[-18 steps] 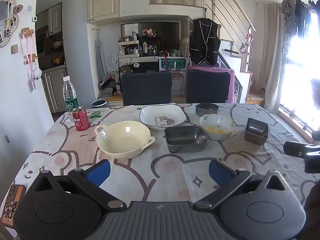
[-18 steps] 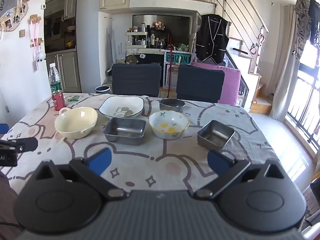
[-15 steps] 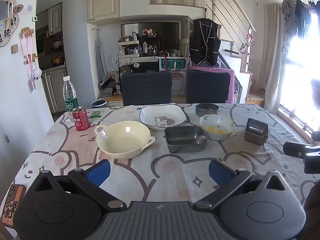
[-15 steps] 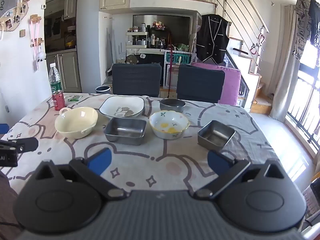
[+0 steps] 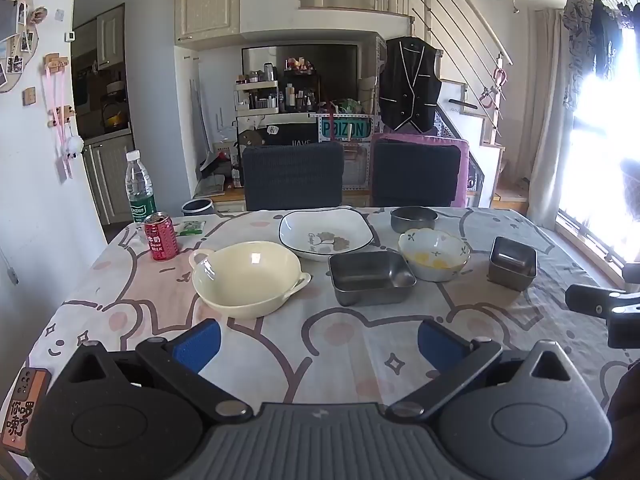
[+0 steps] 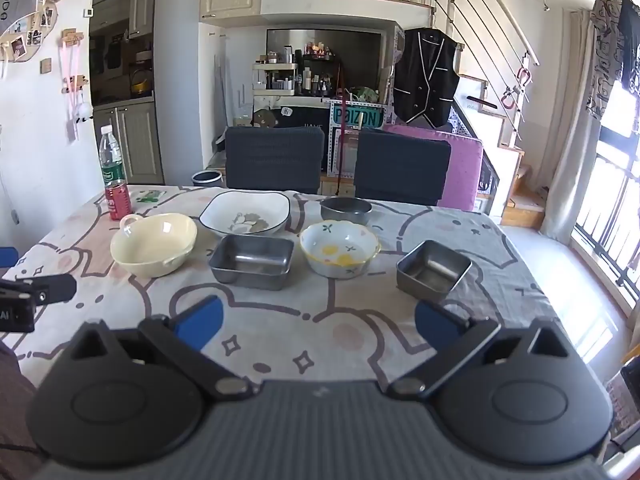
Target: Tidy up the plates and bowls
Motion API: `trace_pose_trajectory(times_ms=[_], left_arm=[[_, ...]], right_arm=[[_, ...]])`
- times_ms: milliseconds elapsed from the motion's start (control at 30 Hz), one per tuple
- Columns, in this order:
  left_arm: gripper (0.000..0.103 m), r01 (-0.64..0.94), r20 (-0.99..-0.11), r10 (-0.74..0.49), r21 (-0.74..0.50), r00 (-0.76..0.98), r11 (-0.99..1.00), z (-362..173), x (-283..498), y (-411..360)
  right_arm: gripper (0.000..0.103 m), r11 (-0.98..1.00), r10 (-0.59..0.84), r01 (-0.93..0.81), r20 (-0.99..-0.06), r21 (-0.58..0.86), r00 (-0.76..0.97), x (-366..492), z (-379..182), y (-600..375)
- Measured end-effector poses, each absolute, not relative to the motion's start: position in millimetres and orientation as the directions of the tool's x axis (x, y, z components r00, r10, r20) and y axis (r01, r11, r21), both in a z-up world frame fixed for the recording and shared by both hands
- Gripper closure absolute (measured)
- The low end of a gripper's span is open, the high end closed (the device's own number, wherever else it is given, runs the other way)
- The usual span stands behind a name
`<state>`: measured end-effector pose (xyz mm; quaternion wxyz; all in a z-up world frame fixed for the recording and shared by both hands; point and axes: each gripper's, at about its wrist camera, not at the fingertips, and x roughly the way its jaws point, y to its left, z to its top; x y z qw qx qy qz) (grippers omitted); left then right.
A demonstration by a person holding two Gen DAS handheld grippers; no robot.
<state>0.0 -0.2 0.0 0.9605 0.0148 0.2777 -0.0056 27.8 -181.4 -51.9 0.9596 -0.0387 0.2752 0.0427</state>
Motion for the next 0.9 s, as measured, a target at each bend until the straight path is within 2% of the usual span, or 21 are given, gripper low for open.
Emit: trace_pose_trajectory(times_ms=[900], left_arm=[[0.000,0.019,-0.534,-0.004,0.022,0.845,1.000,0.0,0.1,0.1]], right_arm=[[0.000,0.993,0.060,-0.103,-0.534,-0.052,0.844,28.1,-51.9,-180.5]])
